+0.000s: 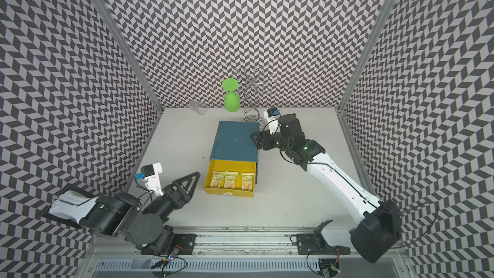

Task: Take the cookies out of the drawer
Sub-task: Adjust the storage box at the center of the board.

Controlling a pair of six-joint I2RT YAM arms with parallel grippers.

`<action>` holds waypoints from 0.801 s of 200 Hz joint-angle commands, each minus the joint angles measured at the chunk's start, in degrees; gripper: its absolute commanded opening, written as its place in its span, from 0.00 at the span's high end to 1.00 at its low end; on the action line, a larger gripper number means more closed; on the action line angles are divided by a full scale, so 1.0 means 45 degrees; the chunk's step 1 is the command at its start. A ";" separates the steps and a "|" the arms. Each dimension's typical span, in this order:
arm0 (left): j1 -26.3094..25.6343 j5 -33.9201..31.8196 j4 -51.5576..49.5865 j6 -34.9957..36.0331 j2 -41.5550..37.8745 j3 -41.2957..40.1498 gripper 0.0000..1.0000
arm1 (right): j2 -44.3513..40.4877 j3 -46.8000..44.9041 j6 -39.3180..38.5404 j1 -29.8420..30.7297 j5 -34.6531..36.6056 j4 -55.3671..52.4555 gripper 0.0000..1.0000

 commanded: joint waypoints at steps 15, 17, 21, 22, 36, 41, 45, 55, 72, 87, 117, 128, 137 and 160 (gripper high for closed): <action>0.0767 -0.0307 0.2681 0.5541 -0.1505 -0.0468 0.41 | 0.0332 0.0156 0.0090 0.0021 -0.0525 0.0090 0.19; 0.0770 -0.0268 0.2943 0.5771 -0.1549 -0.0477 0.41 | 0.0407 0.0181 0.0086 0.0027 -0.0573 0.0090 0.19; 0.0766 -0.0156 0.3308 0.6176 -0.1548 -0.0480 0.41 | 0.0514 0.0206 0.0108 0.0027 -0.0651 0.0123 0.20; 0.0775 -0.0134 0.3368 0.6263 -0.1556 -0.0470 0.41 | 0.0531 0.0208 0.0122 0.0028 -0.0662 0.0126 0.19; 0.0765 0.0150 0.3672 0.6790 -0.1061 -0.0247 0.39 | 0.0805 0.0226 0.0201 0.0014 -0.0659 0.0298 0.20; 0.0776 0.0207 0.3573 0.6777 -0.0764 -0.0112 0.38 | 0.0877 0.0246 0.0217 0.0013 -0.0635 0.0356 0.20; 0.0786 0.0261 0.3505 0.6779 -0.0472 0.0020 0.37 | 0.0924 0.0248 0.0248 0.0012 -0.0634 0.0399 0.20; 0.0891 0.0473 0.3169 0.6638 0.0269 0.0397 0.35 | 0.1046 0.0310 0.0292 0.0014 -0.0686 0.0432 0.20; 0.1746 0.1304 0.3490 0.7223 0.1078 0.0750 0.33 | 0.1235 0.0452 0.0316 0.0042 -0.0741 0.0403 0.20; 0.3610 0.3691 0.5910 0.9514 0.1116 0.0273 0.31 | 0.1301 0.0484 0.0364 0.0033 -0.0735 0.0441 0.20; 0.9874 1.0695 0.7536 1.0881 0.1969 -0.0297 0.26 | 0.1280 0.0444 0.0358 0.0032 -0.0674 0.0354 0.20; 1.2669 1.3990 0.8313 1.1140 0.2198 -0.0756 0.25 | 0.1233 0.0405 0.0332 0.0035 -0.0635 0.0282 0.20; 1.4647 1.6022 0.8641 1.1219 0.2319 -0.1006 0.25 | 0.1219 0.0424 0.0305 0.0036 -0.0629 0.0192 0.20; 1.8403 1.9624 0.9763 1.1389 0.2415 -0.1783 0.25 | 0.1201 0.0351 0.0219 0.0038 -0.0904 0.0057 0.20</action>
